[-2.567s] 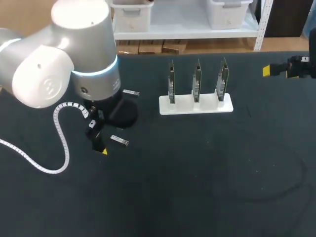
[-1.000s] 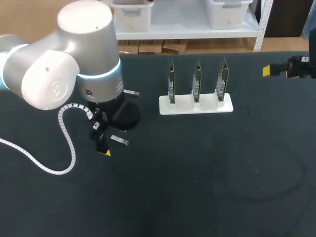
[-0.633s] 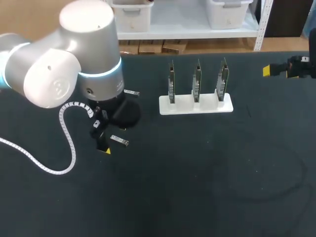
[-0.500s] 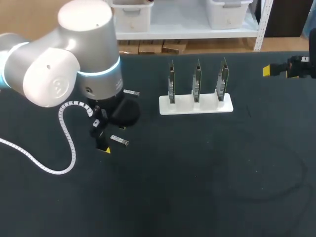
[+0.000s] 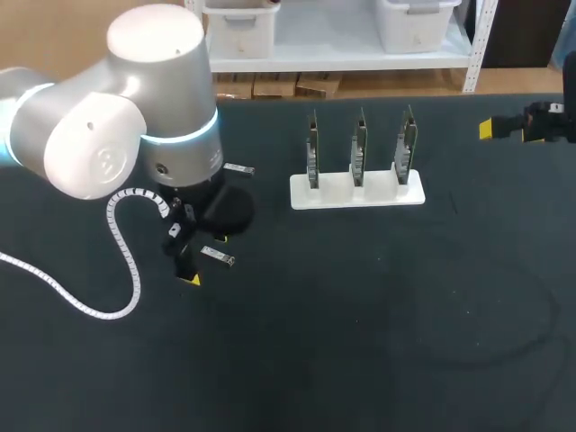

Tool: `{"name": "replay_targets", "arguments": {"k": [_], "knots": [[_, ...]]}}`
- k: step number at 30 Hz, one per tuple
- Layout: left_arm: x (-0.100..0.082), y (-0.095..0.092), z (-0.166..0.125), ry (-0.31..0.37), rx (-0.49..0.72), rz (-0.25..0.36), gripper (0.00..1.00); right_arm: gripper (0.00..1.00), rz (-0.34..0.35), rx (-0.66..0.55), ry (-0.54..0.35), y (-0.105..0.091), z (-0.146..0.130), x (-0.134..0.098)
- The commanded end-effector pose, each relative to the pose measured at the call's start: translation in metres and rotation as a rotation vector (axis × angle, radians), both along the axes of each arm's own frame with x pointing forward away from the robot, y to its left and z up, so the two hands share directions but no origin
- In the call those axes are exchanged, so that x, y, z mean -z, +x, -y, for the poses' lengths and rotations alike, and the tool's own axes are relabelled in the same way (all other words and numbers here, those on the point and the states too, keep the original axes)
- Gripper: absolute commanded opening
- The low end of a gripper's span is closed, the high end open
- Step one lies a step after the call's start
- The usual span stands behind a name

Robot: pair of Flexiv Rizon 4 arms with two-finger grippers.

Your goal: Pick up the optical module with the left hand, and insert it into the network port with the right hand.

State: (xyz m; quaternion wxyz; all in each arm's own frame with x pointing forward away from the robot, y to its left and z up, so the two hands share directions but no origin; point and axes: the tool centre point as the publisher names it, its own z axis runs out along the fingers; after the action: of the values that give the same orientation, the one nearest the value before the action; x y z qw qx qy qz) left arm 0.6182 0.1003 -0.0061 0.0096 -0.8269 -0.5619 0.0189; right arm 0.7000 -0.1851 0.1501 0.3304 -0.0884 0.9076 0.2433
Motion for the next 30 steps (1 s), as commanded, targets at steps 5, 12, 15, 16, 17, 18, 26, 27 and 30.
{"name": "replay_targets", "arguments": {"k": [5, 12, 15, 16, 17, 18, 26, 27, 30], "knots": [[0.001, 0.004, -0.002, -0.001, -0.003, 0.002, 1.00, 1.00, 0.000, 0.000, 0.000, 0.000, 0.000, 0.000], [0.001, 0.010, -0.005, 0.005, -0.003, 0.007, 1.00, 1.00, 0.000, 0.000, 0.000, 0.000, 0.000, 0.000], [0.002, 0.012, -0.006, 0.006, -0.008, 0.006, 1.00, 1.00, 0.000, 0.000, 0.000, 0.000, 0.000, 0.000], [0.002, 0.013, -0.006, 0.004, -0.010, 0.003, 1.00, 1.00, 0.000, 0.000, 0.000, 0.000, 0.000, 0.000], [0.002, 0.013, -0.006, 0.003, -0.011, 0.003, 1.00, 1.00, 0.000, 0.000, 0.000, 0.000, 0.000, 0.000], [0.002, 0.014, -0.006, 0.002, -0.011, 0.003, 1.00, 1.00, 0.000, 0.000, 0.000, 0.000, 0.000, 0.000], [0.008, 0.022, -0.004, -0.009, -0.013, -0.007, 1.00, 1.00, 0.000, 0.000, 0.000, 0.000, 0.000, 0.000], [0.009, 0.022, -0.003, -0.009, -0.013, -0.009, 1.00, 1.00, 0.000, 0.000, 0.000, 0.000, 0.000, 0.000], [0.012, 0.021, -0.002, -0.005, -0.009, -0.018, 1.00, 1.00, 0.000, 0.000, 0.000, 0.000, 0.000, 0.000]]}}
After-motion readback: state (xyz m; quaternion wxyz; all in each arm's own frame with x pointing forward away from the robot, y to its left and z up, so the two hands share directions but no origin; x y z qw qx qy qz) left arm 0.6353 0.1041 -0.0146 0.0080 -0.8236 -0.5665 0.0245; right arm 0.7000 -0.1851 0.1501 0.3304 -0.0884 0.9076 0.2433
